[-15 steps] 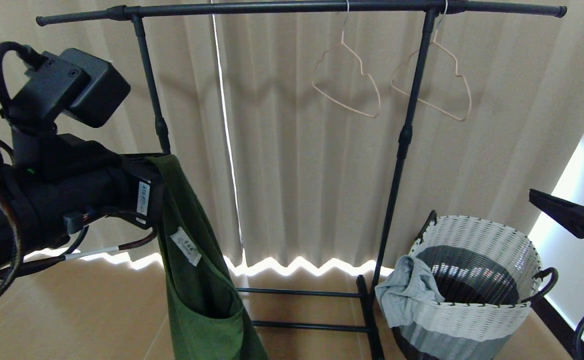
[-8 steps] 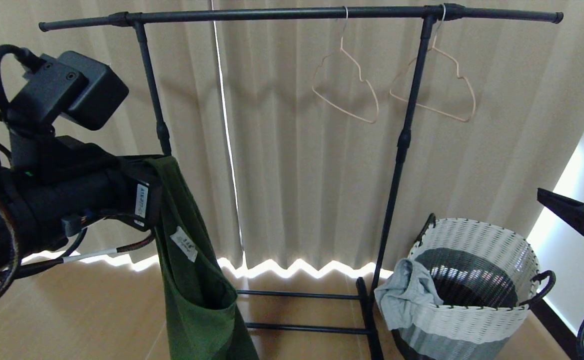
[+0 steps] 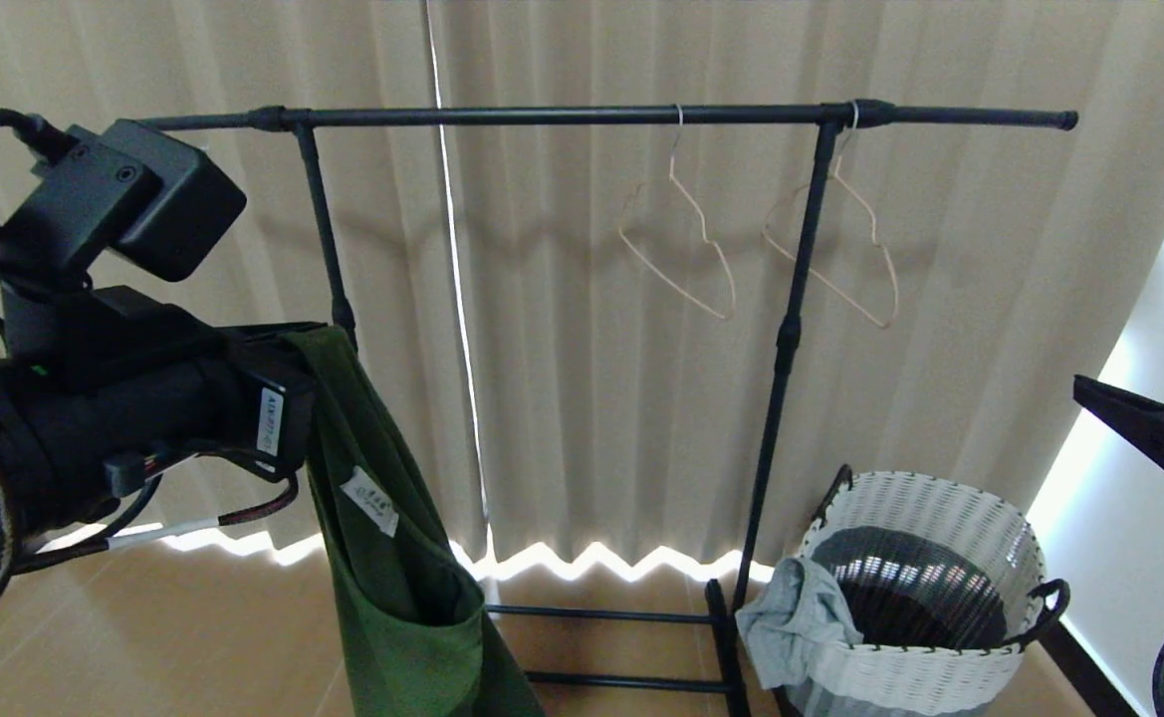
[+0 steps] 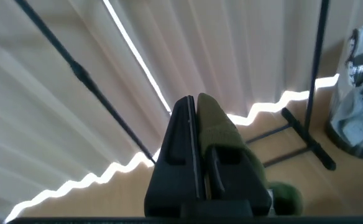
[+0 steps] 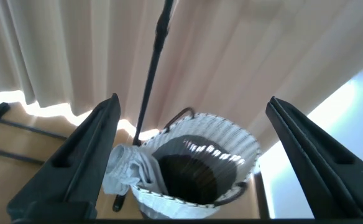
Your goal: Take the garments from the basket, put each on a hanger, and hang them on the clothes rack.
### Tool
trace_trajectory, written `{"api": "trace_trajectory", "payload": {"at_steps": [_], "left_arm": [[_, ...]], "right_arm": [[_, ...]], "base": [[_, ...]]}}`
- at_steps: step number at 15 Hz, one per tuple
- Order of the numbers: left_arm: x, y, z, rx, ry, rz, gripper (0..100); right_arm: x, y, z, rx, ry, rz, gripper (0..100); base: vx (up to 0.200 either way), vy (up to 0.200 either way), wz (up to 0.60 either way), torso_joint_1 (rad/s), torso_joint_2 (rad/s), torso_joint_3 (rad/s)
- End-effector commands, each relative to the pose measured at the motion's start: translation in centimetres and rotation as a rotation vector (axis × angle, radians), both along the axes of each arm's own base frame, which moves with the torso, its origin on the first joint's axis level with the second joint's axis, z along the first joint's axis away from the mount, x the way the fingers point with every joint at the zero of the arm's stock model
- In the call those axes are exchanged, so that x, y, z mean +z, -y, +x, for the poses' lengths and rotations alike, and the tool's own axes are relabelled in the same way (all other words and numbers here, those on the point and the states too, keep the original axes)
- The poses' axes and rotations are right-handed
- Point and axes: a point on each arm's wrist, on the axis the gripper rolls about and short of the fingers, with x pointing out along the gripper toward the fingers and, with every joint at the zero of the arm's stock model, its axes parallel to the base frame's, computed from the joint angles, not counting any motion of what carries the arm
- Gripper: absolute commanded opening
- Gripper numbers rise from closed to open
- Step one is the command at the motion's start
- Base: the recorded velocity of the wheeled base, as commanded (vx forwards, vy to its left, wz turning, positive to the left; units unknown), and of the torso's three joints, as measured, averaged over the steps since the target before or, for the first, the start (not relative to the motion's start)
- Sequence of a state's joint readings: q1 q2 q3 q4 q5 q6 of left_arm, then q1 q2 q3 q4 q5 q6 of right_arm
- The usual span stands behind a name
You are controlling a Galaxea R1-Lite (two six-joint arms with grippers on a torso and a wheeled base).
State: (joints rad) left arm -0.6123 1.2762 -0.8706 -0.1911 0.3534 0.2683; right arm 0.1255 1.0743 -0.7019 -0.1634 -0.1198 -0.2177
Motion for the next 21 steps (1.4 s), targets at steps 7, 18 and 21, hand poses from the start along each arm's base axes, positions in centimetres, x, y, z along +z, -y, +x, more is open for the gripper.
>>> {"api": "trace_trajectory", "payload": {"at_steps": [7, 18, 21], "left_arm": [[0.4, -0.5, -0.6, 0.001, 0.019, -0.011, 0], [-1.4, -0.2, -0.1, -0.012, 0.115, 0.061, 0], [-1.5, -0.2, -0.1, -0.011, 0.113, 0.059, 0]], "right_arm": [[-0.3, -0.1, 0.5, 0.003, -0.020, -0.002, 100], [-1.2, -0.3, 0.5, 0.071, -0.051, -0.001, 100], [-1.1, -0.3, 0.5, 0.074, -0.059, -0.004, 100]], "base": [[0.000, 0.000, 0.00, 0.282, -0.48, -0.260], [0.000, 0.000, 0.00, 0.121, -0.25, -0.131], [0.067, 0.000, 0.00, 0.002, 0.00, 0.002]]}}
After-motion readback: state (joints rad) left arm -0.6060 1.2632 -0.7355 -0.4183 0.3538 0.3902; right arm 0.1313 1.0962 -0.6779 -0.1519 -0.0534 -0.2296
